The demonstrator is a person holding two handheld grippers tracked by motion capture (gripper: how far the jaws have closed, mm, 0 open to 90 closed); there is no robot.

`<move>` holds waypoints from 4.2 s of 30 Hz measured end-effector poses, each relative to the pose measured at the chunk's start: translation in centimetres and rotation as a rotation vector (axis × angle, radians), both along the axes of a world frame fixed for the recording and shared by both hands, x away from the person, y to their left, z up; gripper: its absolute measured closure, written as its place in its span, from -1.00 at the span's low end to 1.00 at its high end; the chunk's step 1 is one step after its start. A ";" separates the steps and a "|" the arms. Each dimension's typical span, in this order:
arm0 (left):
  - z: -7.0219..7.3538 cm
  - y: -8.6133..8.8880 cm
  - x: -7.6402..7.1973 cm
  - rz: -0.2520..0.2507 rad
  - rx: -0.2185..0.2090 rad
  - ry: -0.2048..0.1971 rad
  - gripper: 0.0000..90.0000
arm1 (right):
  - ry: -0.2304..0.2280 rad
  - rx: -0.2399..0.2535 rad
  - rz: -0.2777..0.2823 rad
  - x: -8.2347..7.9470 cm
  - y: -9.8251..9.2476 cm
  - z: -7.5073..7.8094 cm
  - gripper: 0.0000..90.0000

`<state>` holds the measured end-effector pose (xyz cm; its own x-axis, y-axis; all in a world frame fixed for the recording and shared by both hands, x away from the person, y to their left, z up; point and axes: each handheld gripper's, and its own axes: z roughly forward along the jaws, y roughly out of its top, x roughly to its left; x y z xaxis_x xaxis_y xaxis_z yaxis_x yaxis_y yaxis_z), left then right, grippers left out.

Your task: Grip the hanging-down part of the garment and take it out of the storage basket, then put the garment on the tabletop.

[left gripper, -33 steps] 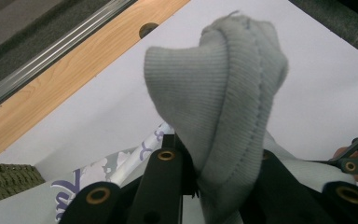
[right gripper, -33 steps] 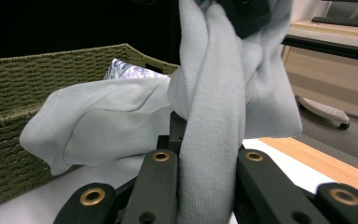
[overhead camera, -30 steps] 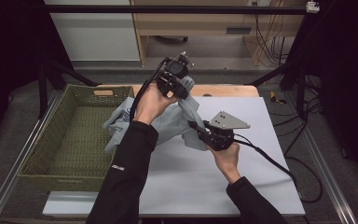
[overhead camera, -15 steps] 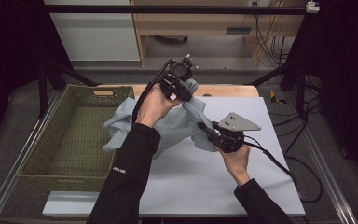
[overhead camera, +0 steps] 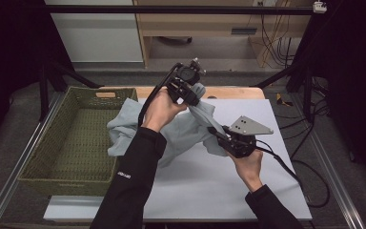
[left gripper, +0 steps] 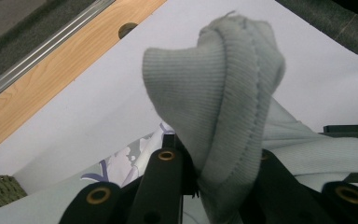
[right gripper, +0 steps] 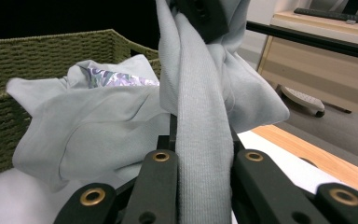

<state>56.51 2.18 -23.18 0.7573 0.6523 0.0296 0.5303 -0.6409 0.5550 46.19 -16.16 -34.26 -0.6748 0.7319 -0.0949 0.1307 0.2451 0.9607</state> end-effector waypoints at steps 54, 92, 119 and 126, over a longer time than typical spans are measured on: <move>-5.1 -0.3 -1.8 -0.091 0.008 -0.035 0.80 | -0.033 0.183 -0.098 -2.6 -6.6 -5.1 -0.99; -9.2 0.5 -4.3 -0.042 -0.133 -0.138 -0.55 | 0.048 0.211 -0.166 -3.8 -9.7 -8.0 -0.99; -13.6 8.6 -10.8 0.008 -0.574 -0.356 -0.82 | 0.044 0.207 -0.157 -3.8 -9.8 -8.0 -0.99; -15.5 10.8 -12.2 0.048 -0.634 -0.405 -0.82 | 0.046 0.213 -0.159 -3.8 -10.0 -8.0 -0.99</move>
<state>44.28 13.03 -38.71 0.7371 0.6694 -0.0925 0.2256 -0.1148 0.9674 42.41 -26.15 -42.28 -0.5498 0.8292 0.1009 0.1958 0.0105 0.9806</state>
